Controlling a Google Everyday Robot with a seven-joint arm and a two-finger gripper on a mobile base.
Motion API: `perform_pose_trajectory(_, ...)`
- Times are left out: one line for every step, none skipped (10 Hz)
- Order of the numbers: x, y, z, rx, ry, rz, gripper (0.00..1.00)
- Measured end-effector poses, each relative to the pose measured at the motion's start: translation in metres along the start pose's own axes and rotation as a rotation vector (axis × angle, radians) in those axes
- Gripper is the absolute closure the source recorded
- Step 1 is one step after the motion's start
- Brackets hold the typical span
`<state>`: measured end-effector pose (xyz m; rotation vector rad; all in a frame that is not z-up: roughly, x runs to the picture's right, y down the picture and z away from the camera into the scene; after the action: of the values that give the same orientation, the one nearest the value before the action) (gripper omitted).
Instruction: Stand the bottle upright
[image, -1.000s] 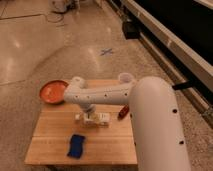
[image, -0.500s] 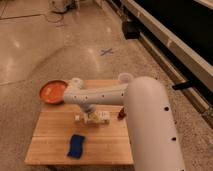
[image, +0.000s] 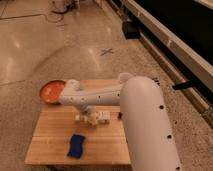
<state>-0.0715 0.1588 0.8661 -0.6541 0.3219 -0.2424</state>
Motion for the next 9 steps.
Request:
perform_pose_trajectory(-0.001,0.001,0.0,0.001,0.0,-0.004,0.58)
perform_pose_trajectory(-0.002,0.001,-0.002,0.003,-0.002,-0.009,0.68)
perform_pose_trajectory(-0.004,0.001,-0.004,0.007,-0.01,-0.017,0.8)
perform_pose_trajectory(-0.007,0.001,-0.007,0.011,-0.022,-0.024,0.9)
perform_pose_trajectory(-0.008,0.001,-0.012,0.014,-0.042,-0.026,0.96)
perform_pose_trajectory(-0.006,0.0,-0.019,0.019,-0.073,-0.025,1.0)
perform_pose_trajectory(-0.001,-0.002,-0.031,0.028,-0.114,-0.024,1.0)
perform_pose_trajectory(0.005,-0.003,-0.041,0.036,-0.15,-0.024,1.0)
perform_pose_trajectory(0.012,-0.003,-0.049,0.042,-0.181,-0.025,1.0)
